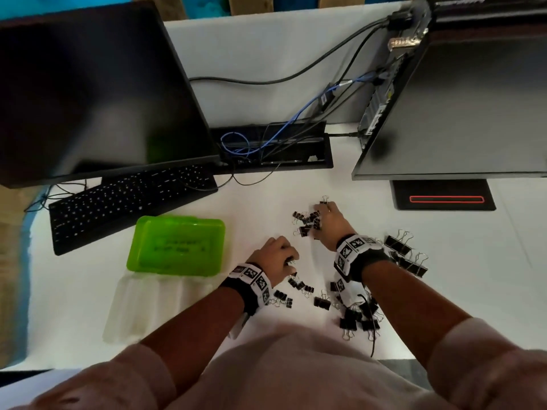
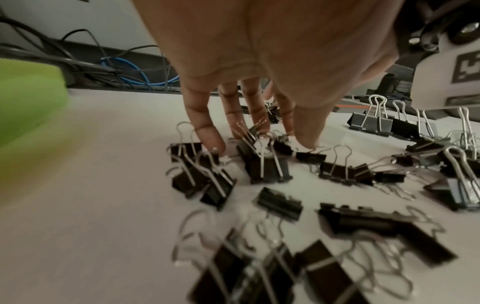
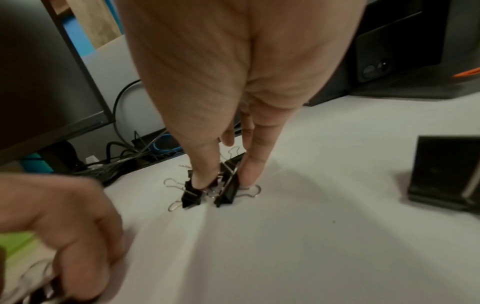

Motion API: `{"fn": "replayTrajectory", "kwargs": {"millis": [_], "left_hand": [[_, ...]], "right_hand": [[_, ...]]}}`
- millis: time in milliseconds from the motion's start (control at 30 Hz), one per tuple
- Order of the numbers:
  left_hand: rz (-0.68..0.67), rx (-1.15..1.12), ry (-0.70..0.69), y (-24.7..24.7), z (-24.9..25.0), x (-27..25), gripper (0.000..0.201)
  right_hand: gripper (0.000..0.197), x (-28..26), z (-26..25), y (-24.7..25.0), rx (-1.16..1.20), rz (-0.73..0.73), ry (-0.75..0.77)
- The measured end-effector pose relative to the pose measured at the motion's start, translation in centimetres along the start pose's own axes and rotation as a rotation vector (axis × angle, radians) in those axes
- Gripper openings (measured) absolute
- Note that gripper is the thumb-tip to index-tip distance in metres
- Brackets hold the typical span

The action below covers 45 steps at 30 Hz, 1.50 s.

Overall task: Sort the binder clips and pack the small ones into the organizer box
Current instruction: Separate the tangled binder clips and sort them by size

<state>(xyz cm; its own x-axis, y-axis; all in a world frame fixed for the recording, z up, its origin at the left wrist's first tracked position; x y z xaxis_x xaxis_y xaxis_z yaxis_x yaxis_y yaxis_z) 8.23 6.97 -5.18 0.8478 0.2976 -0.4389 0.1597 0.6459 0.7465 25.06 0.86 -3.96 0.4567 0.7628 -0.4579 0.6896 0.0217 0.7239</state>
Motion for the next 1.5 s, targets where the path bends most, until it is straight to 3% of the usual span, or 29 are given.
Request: {"fn": "replayTrajectory", "kwargs": {"millis": [100, 200, 233, 300, 400, 500, 667, 833, 933, 1133, 1400, 1500], "left_hand": [[0.021, -0.115, -0.004, 0.3, -0.7, -1.3, 0.03], [0.121, -0.122, 0.046, 1.2, -1.9, -2.7, 0.051], [0.132, -0.108, 0.097, 1.4, -2.5, -3.0, 0.06], [0.1, -0.087, 0.195, 1.4, -3.6, -3.6, 0.065], [0.039, -0.095, 0.221, 0.8, -4.3, -4.6, 0.042], [0.017, -0.149, 0.205, 0.0, -3.9, -5.6, 0.04], [0.049, -0.23, 0.192, -0.2, -4.0, -6.7, 0.062], [0.083, -0.238, 0.214, 0.2, -4.8, -7.8, 0.068], [0.126, -0.173, 0.198, 0.4, -4.8, -7.8, 0.066], [0.233, -0.087, 0.155, 0.7, -3.6, -6.5, 0.03], [0.078, 0.185, 0.066, -0.1, -1.6, -4.9, 0.02], [0.07, 0.09, 0.082, 0.4, -1.7, -4.6, 0.015]], "right_hand": [[0.06, -0.9, 0.5, 0.7, -0.007, 0.045, 0.016], [0.034, -3.0, 0.1, 1.2, -0.026, 0.096, 0.126], [0.027, -3.8, -0.1, 0.9, -0.044, 0.04, 0.173], [0.03, -5.6, -0.4, -0.8, -0.107, -0.207, 0.219], [0.042, -7.4, -1.2, -3.7, -0.216, -0.425, 0.259], [0.041, -7.8, -2.4, -6.3, -0.256, -0.435, 0.312], [0.026, -8.0, -3.8, -8.2, -0.219, -0.397, 0.36], [0.025, -9.3, -5.6, -8.6, -0.367, -0.345, 0.58], [0.013, -9.3, -5.8, -9.8, -0.448, -0.363, 0.673], [0.012, -8.6, -5.1, -8.3, -0.165, -0.379, 0.449], [0.008, -6.9, -2.4, -4.3, 0.121, -0.182, 0.223], [0.011, -6.1, -1.5, -3.3, 0.109, -0.128, 0.197]]}}
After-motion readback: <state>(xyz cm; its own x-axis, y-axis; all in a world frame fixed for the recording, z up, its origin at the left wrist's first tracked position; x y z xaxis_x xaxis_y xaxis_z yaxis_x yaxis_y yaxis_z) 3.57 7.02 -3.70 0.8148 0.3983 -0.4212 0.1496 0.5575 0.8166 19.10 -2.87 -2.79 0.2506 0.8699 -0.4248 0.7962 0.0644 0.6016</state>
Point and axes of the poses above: each hand's wrist, its own x-axis towards the middle knuckle, its own y-axis out of the back of the hand, z = x × y, the point moved 3 cm from there along x, towards the middle knuckle, and after that the axes turned 1 degree about -z, right-handed, at the moved point
